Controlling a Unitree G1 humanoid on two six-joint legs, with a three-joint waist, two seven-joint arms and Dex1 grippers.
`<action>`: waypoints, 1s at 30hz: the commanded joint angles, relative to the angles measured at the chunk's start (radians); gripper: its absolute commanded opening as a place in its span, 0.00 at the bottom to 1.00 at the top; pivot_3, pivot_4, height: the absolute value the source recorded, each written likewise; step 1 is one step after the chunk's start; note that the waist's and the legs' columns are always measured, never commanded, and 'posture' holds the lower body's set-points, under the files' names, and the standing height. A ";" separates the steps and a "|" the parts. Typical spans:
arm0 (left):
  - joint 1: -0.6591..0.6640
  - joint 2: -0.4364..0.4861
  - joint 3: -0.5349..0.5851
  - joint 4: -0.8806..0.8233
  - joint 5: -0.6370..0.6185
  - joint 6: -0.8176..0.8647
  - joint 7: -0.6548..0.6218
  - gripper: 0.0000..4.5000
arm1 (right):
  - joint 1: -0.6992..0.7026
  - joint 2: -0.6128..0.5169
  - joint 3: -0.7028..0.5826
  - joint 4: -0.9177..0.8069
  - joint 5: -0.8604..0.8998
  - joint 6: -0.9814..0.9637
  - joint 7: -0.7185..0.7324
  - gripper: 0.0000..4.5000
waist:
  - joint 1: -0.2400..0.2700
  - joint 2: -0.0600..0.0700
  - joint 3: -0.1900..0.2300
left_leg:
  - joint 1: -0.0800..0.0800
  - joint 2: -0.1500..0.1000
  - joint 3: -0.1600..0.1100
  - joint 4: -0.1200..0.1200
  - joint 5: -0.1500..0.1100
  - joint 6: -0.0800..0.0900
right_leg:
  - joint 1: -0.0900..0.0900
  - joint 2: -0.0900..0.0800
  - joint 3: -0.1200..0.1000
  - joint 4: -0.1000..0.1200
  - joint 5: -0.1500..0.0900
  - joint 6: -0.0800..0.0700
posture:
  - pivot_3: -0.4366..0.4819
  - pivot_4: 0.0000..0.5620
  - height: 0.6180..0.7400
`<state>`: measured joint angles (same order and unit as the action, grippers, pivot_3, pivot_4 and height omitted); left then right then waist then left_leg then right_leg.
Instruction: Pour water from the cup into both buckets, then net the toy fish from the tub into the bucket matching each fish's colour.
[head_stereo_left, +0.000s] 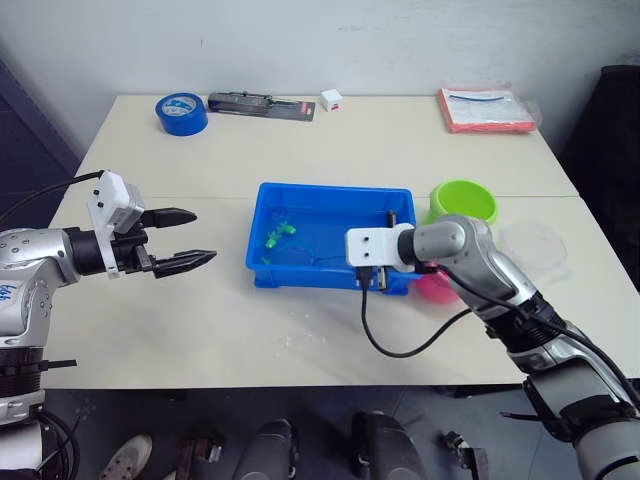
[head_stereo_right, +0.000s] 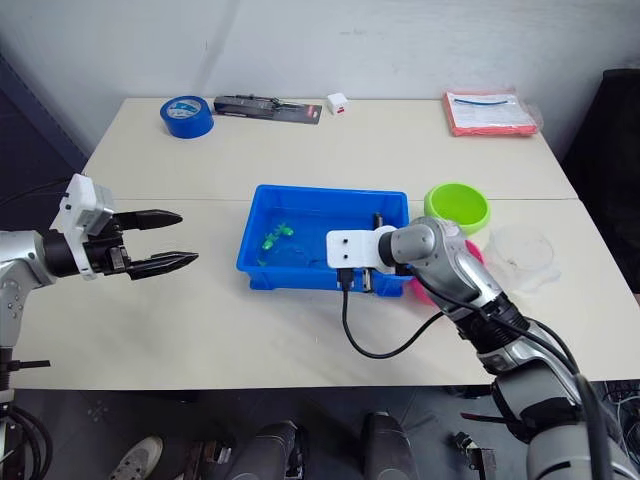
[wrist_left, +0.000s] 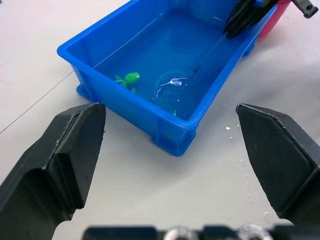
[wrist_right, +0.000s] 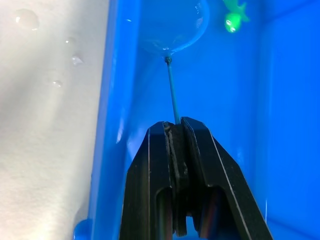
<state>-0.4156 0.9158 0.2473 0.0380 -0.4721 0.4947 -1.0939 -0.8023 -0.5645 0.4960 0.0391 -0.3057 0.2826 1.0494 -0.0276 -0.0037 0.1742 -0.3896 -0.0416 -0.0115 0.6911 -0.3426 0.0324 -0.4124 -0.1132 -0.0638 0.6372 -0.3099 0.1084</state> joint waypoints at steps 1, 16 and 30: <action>0.002 0.023 0.043 -0.046 -0.024 0.004 0.004 1.00 | -0.017 0.024 0.016 -0.042 -0.020 -0.014 0.005 0.18 | -0.001 0.000 0.000 | 0.000 0.000 0.000 0.000 0.000 0.000 | 0.000 0.000 0.000 0.000 0.000 0.000 | 0.48 0.27 0.98; -0.007 0.018 0.040 -0.048 -0.023 0.006 0.008 1.00 | -0.043 0.204 -0.120 -0.085 0.209 0.346 0.079 0.18 | -0.010 0.000 0.000 | 0.002 0.002 -0.002 -0.003 0.000 -0.003 | -0.001 0.001 0.000 0.000 0.000 0.000 | 0.48 0.27 0.98; -0.031 0.012 0.022 -0.025 -0.015 -0.006 0.000 1.00 | -0.077 0.075 -0.172 -0.062 0.352 0.458 0.119 0.18 | -0.003 0.000 0.000 | 0.002 0.001 -0.003 -0.004 0.000 -0.004 | -0.001 0.000 0.001 0.000 0.000 0.000 | 0.48 0.27 0.98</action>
<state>-0.4302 0.9177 0.2562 0.0151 -0.4748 0.5021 -1.0884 -0.8661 -0.4815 0.3413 0.0015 0.0171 0.7429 1.1598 -0.0305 -0.0035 0.1743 -0.3871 -0.0406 -0.0147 0.6865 -0.3427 0.0285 -0.4137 -0.1131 -0.0631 0.6375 -0.3100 0.1083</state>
